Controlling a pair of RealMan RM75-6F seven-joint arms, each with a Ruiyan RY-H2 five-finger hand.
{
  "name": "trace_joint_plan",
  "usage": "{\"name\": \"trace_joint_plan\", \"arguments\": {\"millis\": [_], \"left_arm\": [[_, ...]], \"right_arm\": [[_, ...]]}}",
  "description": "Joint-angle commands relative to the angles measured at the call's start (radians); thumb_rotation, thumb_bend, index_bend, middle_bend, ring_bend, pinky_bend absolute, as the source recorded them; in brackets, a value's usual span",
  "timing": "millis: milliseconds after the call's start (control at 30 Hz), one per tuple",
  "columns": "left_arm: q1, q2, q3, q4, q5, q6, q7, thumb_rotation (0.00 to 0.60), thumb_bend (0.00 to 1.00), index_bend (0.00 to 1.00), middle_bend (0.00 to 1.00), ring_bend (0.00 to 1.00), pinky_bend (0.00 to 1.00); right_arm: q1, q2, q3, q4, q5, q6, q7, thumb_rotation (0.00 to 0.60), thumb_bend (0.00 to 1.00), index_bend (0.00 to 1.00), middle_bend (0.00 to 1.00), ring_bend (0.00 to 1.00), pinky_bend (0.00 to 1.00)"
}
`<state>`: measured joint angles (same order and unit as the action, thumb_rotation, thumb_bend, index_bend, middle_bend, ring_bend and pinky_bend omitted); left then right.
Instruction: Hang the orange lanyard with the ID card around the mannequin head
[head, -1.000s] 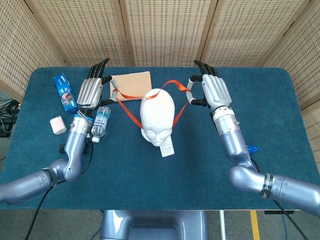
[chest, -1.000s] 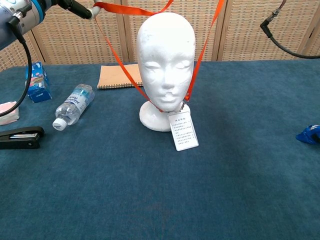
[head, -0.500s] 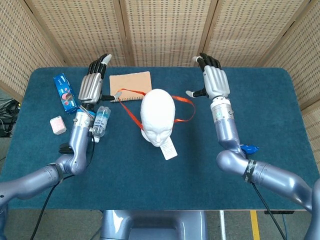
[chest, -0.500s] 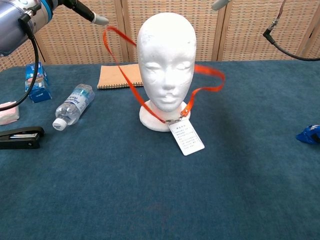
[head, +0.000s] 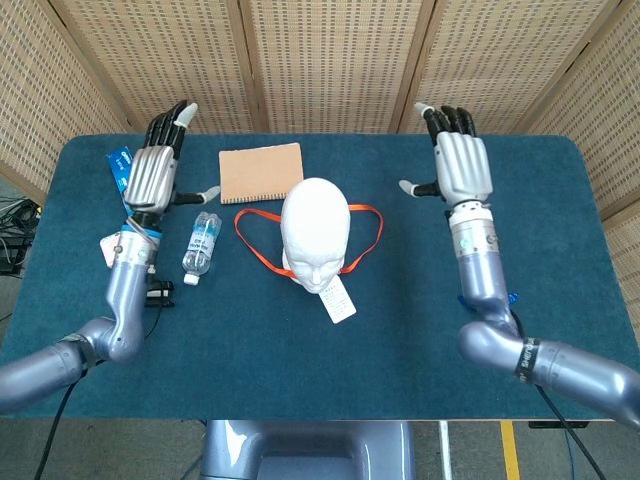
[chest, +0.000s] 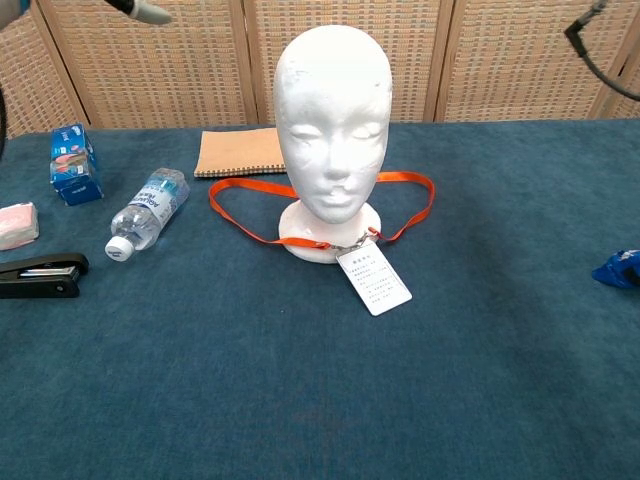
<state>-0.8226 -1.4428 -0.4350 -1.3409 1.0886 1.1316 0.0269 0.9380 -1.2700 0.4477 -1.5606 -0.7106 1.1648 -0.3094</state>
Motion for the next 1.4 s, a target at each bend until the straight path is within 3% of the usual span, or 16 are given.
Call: {"name": "trace_joint_plan", "arguments": {"millis": [33, 100, 167, 333, 700, 933, 1067, 1400], "left_arm": [[0.118, 0.163, 0.096, -0.178, 0.027, 0.042, 0.130, 0.600, 0.00, 0.00, 0.00, 0.00, 0.00], [0.145, 0.201, 0.118, -0.227, 0.020, 0.049, 0.165, 0.600, 0.00, 0.00, 0.00, 0.00, 0.00], [0.204, 0.250, 0.161, -0.292, 0.032, 0.095, 0.202, 0.600, 0.00, 0.00, 0.00, 0.00, 0.00], [0.304, 0.289, 0.234, -0.363, 0.099, 0.191, 0.203, 0.600, 0.00, 0.00, 0.00, 0.00, 0.00], [0.426, 0.291, 0.316, -0.414, 0.159, 0.305, 0.235, 0.600, 0.00, 0.00, 0.00, 0.00, 0.00], [0.483, 0.295, 0.350, -0.425, 0.209, 0.358, 0.235, 0.600, 0.00, 0.00, 0.00, 0.00, 0.00], [0.493, 0.287, 0.346, -0.386, 0.210, 0.346, 0.211, 0.600, 0.00, 0.00, 0.00, 0.00, 0.00], [0.492, 0.284, 0.323, -0.344, 0.201, 0.299, 0.167, 0.600, 0.00, 0.00, 0.00, 0.00, 0.00]], "right_arm": [[-0.119, 0.110, -0.067, -0.120, -0.081, 0.052, 0.012, 0.600, 0.33, 0.08, 0.66, 0.60, 0.58], [-0.148, 0.135, -0.085, -0.143, -0.097, 0.052, 0.024, 0.600, 0.42, 0.07, 0.72, 0.67, 0.69], [-0.211, 0.182, -0.139, -0.178, -0.143, 0.047, 0.047, 0.600, 0.53, 0.07, 0.76, 0.71, 0.76], [-0.312, 0.241, -0.239, -0.202, -0.307, 0.033, 0.137, 0.600, 0.66, 0.10, 0.78, 0.73, 0.90], [-0.381, 0.191, -0.431, -0.161, -0.625, -0.059, 0.190, 0.600, 0.68, 0.14, 0.78, 0.73, 0.93], [-0.327, 0.059, -0.458, -0.139, -0.677, -0.181, 0.114, 0.600, 0.68, 0.16, 0.78, 0.73, 0.93], [-0.284, -0.040, -0.438, -0.117, -0.613, -0.257, 0.021, 0.600, 0.68, 0.16, 0.78, 0.73, 0.93], [-0.210, -0.199, -0.386, -0.073, -0.409, -0.311, -0.195, 0.600, 0.68, 0.16, 0.78, 0.73, 0.93]]}}
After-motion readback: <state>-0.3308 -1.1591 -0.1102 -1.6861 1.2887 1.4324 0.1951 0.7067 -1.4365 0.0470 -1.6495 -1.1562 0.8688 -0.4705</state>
